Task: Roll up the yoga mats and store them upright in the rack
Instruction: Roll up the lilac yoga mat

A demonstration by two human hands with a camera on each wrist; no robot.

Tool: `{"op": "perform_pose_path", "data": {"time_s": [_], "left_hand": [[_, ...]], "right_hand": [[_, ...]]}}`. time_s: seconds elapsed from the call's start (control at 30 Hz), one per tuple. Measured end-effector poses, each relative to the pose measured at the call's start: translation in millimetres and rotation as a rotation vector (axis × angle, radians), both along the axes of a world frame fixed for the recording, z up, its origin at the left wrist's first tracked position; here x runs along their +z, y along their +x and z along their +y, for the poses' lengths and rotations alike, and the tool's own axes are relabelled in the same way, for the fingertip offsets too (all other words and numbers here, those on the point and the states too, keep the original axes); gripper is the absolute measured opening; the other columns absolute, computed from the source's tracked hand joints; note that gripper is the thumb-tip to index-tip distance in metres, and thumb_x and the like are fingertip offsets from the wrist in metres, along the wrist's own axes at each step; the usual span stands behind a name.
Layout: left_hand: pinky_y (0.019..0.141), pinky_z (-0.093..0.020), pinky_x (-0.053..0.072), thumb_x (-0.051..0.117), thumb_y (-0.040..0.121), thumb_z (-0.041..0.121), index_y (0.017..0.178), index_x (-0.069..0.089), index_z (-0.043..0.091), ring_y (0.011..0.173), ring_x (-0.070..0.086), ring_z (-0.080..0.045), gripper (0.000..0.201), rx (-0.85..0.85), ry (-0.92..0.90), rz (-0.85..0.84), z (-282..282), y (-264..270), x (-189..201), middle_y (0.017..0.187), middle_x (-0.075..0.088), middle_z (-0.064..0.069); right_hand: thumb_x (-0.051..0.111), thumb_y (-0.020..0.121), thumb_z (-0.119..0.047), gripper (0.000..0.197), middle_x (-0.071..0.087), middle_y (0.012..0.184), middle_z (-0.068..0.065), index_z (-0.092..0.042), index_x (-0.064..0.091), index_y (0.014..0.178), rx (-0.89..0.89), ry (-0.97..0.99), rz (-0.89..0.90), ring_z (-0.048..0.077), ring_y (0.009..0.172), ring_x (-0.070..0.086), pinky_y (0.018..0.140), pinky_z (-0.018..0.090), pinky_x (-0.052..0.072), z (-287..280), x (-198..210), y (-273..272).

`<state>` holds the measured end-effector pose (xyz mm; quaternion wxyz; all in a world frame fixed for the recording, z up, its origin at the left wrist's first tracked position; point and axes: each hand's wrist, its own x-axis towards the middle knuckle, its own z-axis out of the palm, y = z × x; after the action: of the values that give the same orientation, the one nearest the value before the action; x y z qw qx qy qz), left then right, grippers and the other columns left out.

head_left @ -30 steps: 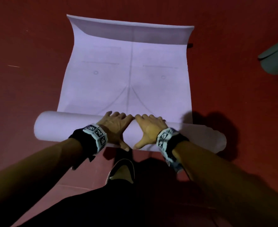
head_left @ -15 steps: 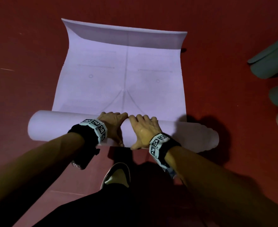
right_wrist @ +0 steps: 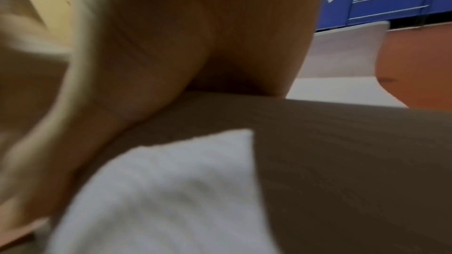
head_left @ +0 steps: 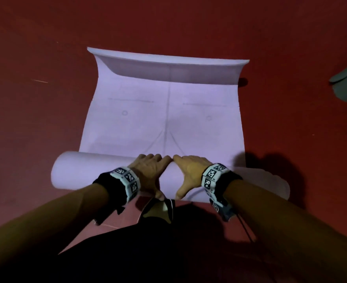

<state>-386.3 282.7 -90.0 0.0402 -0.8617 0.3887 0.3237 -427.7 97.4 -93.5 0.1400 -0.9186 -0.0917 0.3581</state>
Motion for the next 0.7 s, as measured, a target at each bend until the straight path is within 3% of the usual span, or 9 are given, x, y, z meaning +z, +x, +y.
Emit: {"op": "perform_pose_path", "data": {"time_s": [0.1, 0.17, 0.23, 0.33, 0.47, 0.53, 0.6, 0.63, 0.7], "left_hand": [[0.103, -0.051, 0.036, 0.077, 0.05, 0.075, 0.151, 0.006, 0.022, 0.118, 0.048, -0.03, 0.134, -0.054, 0.012, -0.182, 4, -14, -7, 0.129, 0.045, -0.004], [0.1, -0.048, 0.036, 0.075, 0.049, 0.079, 0.15, 0.008, 0.024, 0.115, 0.048, -0.029, 0.133, -0.047, 0.002, -0.196, 2, -13, -10, 0.127, 0.046, -0.004], [0.093, -0.045, 0.039, 0.078, 0.046, 0.076, 0.147, 0.014, 0.028, 0.111, 0.05, -0.029, 0.128, -0.031, -0.006, -0.131, -3, -2, -8, 0.123, 0.048, -0.003], [0.09, -0.044, 0.042, 0.083, 0.043, 0.063, 0.139, 0.02, 0.035, 0.109, 0.054, -0.03, 0.118, 0.025, -0.013, 0.02, -9, 26, -5, 0.118, 0.052, -0.003], [0.084, -0.039, 0.045, 0.09, 0.043, 0.056, 0.121, 0.029, 0.033, 0.105, 0.06, -0.029, 0.102, 0.075, -0.003, 0.169, -16, 46, 1, 0.109, 0.058, 0.0], [0.077, -0.034, 0.043, 0.092, 0.046, 0.051, 0.108, 0.027, 0.027, 0.097, 0.061, -0.027, 0.093, 0.094, -0.015, 0.185, -16, 48, 2, 0.097, 0.055, 0.005], [0.079, -0.037, 0.044, 0.089, 0.046, 0.054, 0.1, 0.019, 0.029, 0.094, 0.061, -0.028, 0.092, 0.066, -0.049, 0.137, -13, 45, 4, 0.092, 0.051, 0.007], [0.083, -0.04, 0.044, 0.086, 0.045, 0.059, 0.104, 0.02, 0.029, 0.098, 0.059, -0.029, 0.094, 0.031, -0.07, 0.076, -11, 43, 3, 0.097, 0.052, 0.004], [0.093, -0.045, 0.041, 0.08, 0.04, 0.069, 0.131, 0.021, 0.023, 0.109, 0.053, -0.029, 0.118, -0.045, -0.066, -0.083, -8, 34, -4, 0.114, 0.051, -0.002]], "right_hand": [[0.085, 0.041, -0.07, 0.103, 0.059, 0.111, -0.007, -0.03, 0.04, 0.124, -0.032, 0.016, 0.101, 0.021, 0.099, 0.059, 0.083, 0.038, 0.051, -6, -2, 14], [0.086, 0.039, -0.071, 0.102, 0.059, 0.113, -0.008, -0.031, 0.041, 0.121, -0.046, 0.017, 0.146, 0.02, 0.101, 0.059, 0.088, 0.041, 0.052, -8, -2, 19], [0.086, 0.04, -0.071, 0.1, 0.054, 0.115, -0.004, -0.028, 0.04, 0.119, -0.032, 0.008, 0.14, 0.022, 0.105, 0.057, 0.091, 0.045, 0.052, -7, 0, 21], [0.084, 0.05, -0.064, 0.103, 0.044, 0.122, 0.004, -0.019, 0.037, 0.13, 0.006, -0.039, 0.021, 0.029, 0.112, 0.051, 0.093, 0.049, 0.047, -1, 2, 19], [0.087, 0.045, -0.066, 0.126, 0.045, 0.126, 0.01, -0.012, 0.028, 0.141, 0.042, -0.164, -0.089, 0.034, 0.115, 0.051, 0.096, 0.053, 0.041, 9, 0, 10], [0.086, 0.042, -0.068, 0.123, 0.046, 0.123, 0.007, -0.014, 0.03, 0.138, 0.025, -0.15, -0.147, 0.032, 0.111, 0.052, 0.091, 0.052, 0.042, 8, -3, 8], [0.084, 0.044, -0.069, 0.115, 0.045, 0.122, 0.004, -0.018, 0.034, 0.133, 0.034, -0.086, -0.119, 0.03, 0.11, 0.05, 0.089, 0.05, 0.044, 1, -4, 17], [0.084, 0.045, -0.07, 0.113, 0.044, 0.123, 0.003, -0.019, 0.034, 0.132, 0.031, -0.051, -0.083, 0.029, 0.111, 0.05, 0.09, 0.05, 0.045, -4, -4, 26], [0.087, 0.048, -0.07, 0.114, 0.045, 0.124, 0.002, -0.02, 0.035, 0.136, -0.003, 0.006, 0.039, 0.026, 0.113, 0.051, 0.095, 0.047, 0.046, -12, -3, 50]]}}
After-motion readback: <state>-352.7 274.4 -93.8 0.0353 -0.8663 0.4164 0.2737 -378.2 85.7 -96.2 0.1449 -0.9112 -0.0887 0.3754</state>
